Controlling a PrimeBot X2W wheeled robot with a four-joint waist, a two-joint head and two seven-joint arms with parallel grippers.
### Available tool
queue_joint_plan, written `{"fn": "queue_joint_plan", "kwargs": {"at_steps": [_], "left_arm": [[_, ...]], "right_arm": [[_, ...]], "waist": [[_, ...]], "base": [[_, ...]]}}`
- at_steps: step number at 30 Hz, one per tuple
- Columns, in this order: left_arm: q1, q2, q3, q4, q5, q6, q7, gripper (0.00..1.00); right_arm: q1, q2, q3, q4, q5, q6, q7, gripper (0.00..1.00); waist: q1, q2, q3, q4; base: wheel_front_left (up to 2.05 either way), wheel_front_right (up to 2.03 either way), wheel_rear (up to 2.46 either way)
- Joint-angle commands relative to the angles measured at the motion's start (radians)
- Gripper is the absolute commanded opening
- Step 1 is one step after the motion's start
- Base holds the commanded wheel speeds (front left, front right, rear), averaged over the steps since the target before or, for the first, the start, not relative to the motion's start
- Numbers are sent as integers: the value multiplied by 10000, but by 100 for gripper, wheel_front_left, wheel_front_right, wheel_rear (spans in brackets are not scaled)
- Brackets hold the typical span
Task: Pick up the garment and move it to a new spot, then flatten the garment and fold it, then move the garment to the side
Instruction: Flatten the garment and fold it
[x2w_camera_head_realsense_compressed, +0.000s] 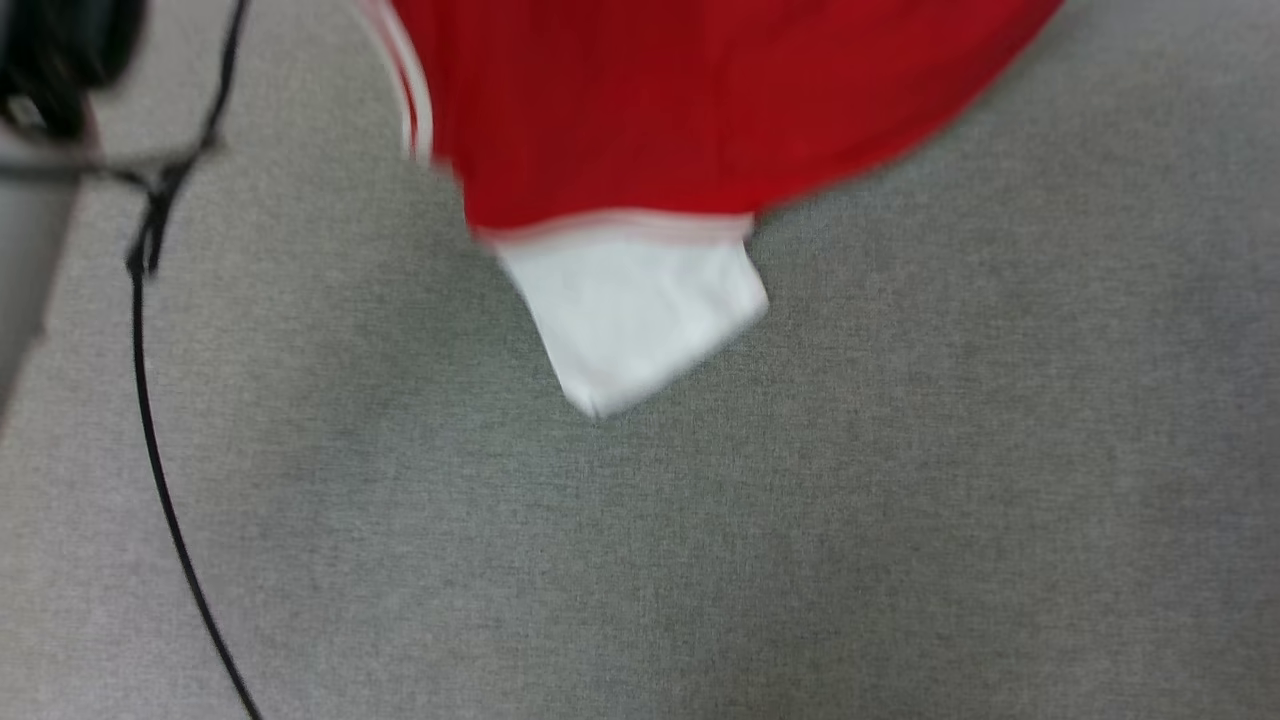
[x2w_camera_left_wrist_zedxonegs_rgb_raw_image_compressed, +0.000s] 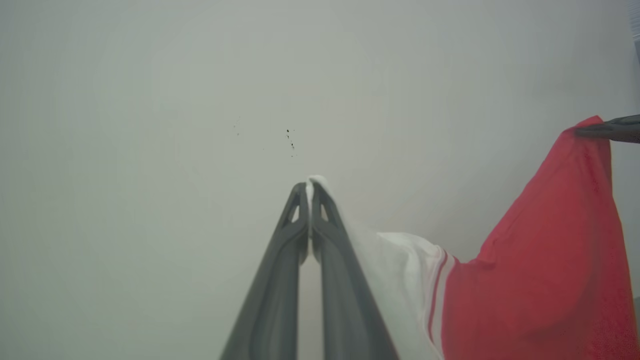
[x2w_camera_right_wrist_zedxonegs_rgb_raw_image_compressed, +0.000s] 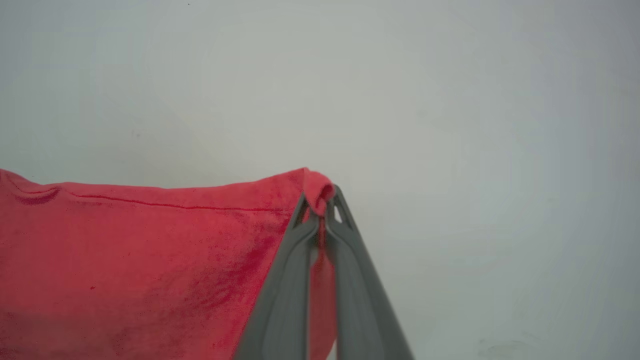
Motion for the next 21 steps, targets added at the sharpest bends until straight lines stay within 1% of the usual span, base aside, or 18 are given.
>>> {"fn": "queue_joint_plan", "kwargs": {"at_steps": [1,5,9,12,16,21], "left_arm": [[-361,-48,6,150,85,-90,23,0],[-2325,-524,52,1316,171,-522,12,0],[-3835,-797,8,2371,353,-889,-134,0],[-4530,-838,-54,3079,424,-1122,-250,0],[-4934,-829,-93,4017,374,-1332,-509,0],[-4433,-862,-222,4990,174,-1544,-895,0]], "right_arm": [[-297,167,-8,92,-171,-4,-88,0],[-1676,557,-132,770,-968,-5,-379,0],[-2817,905,-137,1462,-1410,-5,-692,0],[-3371,1101,-8,1984,-1570,-5,-919,0],[-3585,1251,387,2649,-1556,-5,-1176,0],[-3194,1221,1005,3415,-1347,-5,-1441,0]], "waist": [[0,0,317,-18],[0,0,744,-6],[0,0,1102,-57],[0,0,1319,-127],[0,0,1546,-229],[0,0,1727,-290]], "base": [[0,0,0],[0,0,0],[0,0,0],[0,0,0],[0,0,0],[0,0,0]]}}
